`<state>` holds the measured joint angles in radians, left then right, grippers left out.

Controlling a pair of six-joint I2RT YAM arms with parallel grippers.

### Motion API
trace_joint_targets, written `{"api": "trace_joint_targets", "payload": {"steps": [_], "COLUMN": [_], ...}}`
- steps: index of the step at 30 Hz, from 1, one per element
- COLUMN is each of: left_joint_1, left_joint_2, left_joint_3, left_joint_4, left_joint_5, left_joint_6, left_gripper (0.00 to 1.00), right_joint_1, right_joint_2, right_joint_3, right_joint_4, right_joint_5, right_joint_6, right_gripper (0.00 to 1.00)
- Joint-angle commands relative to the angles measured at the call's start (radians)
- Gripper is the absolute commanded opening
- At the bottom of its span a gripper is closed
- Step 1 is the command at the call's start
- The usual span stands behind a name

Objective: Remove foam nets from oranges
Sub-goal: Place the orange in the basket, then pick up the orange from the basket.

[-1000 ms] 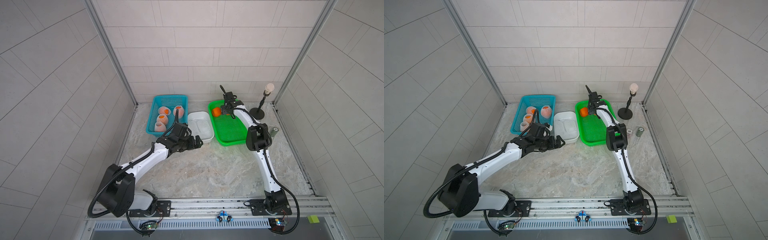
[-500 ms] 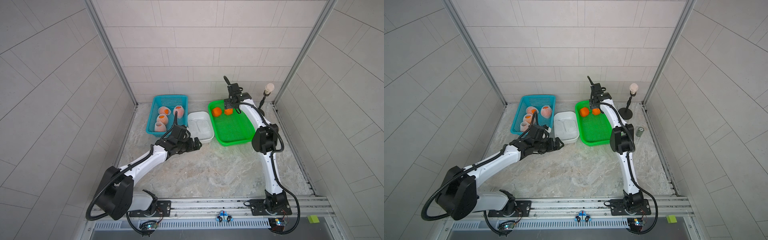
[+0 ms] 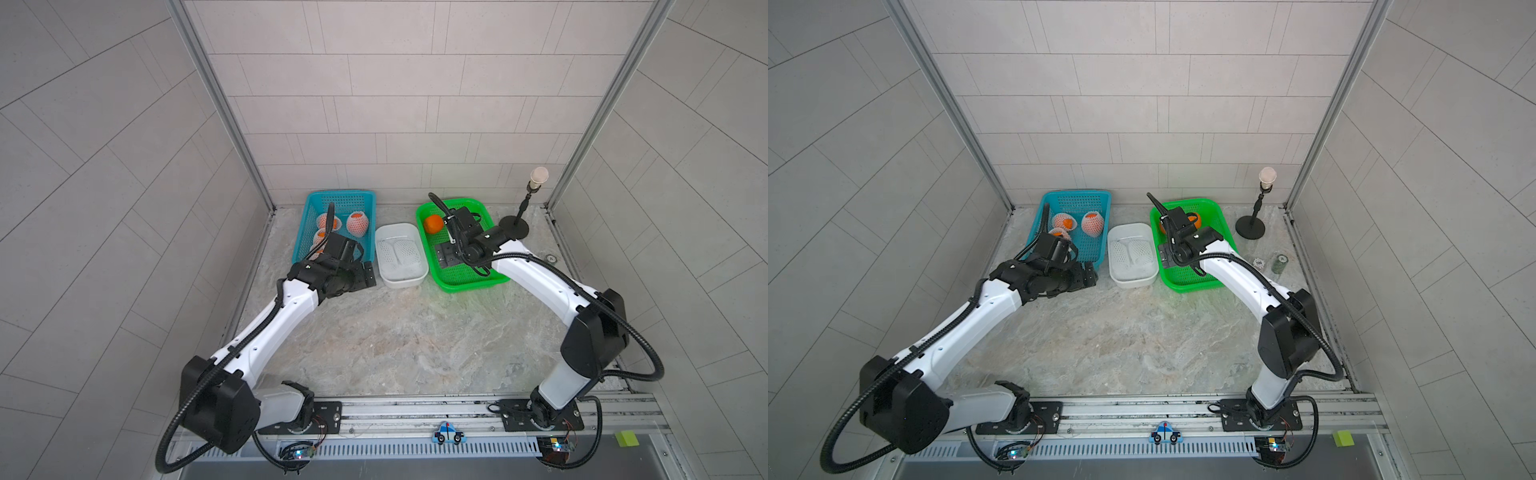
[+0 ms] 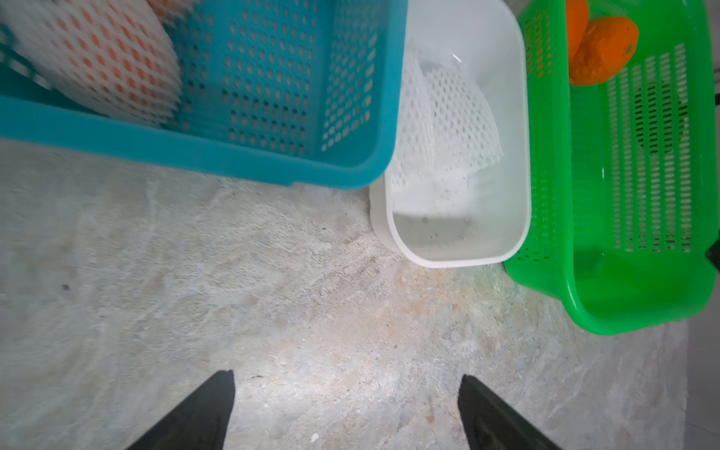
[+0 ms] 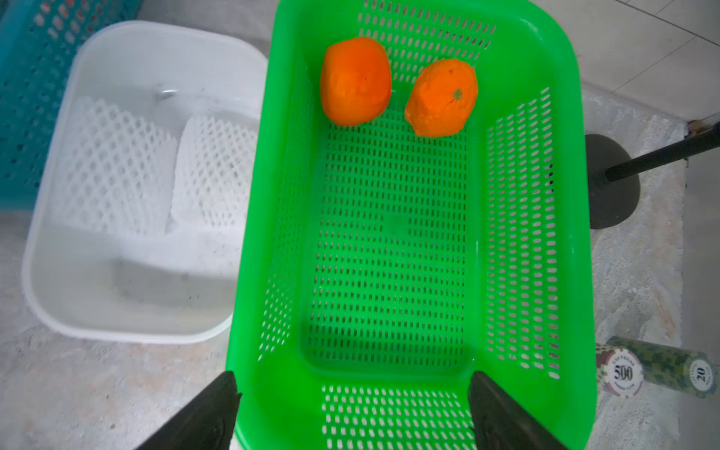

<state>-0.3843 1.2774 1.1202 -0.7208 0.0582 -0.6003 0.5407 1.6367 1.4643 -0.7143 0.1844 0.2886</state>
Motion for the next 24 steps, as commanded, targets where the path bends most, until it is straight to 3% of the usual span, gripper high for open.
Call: {"api": "trace_joint_targets", "payload": {"steps": [1, 5, 11, 18, 24], "left_joint_1": [0.042, 0.104, 0.231, 0.273, 0.324], "left_joint_2": [-0.004, 0.048, 0.207, 0.398, 0.529], "left_joint_3": [0.077, 0.129, 0.283, 0.461, 0.554], "left_joint_4": [-0.160, -0.189, -0.232, -0.302, -0.299], "left_joint_5": [-0.147, -0.192, -0.130, -0.217, -0.135], "left_joint_6": [0.056, 0.102, 0.143, 0.169, 0.182], "left_gripper": [0.98, 0.98, 0.99, 0.98, 0.98], "right_joint_1": [0.062, 0.134, 0.197, 0.225, 0.227], "right_joint_2": [-0.088, -0.147, -0.181, -0.167, -0.152], "right_joint_3": [-0.088, -0.166, -0.213, -0.218, -0.210], "right_joint_4": [0.025, 0.042, 0.065, 0.087, 0.102], "right_joint_5": [0.055, 0.077, 0.086, 0.069, 0.041], "right_joint_6": [0.048, 0.073, 0.087, 0.083, 0.069], "right_gripper": [1.00, 1.00, 1.00, 1.00, 1.00]}}
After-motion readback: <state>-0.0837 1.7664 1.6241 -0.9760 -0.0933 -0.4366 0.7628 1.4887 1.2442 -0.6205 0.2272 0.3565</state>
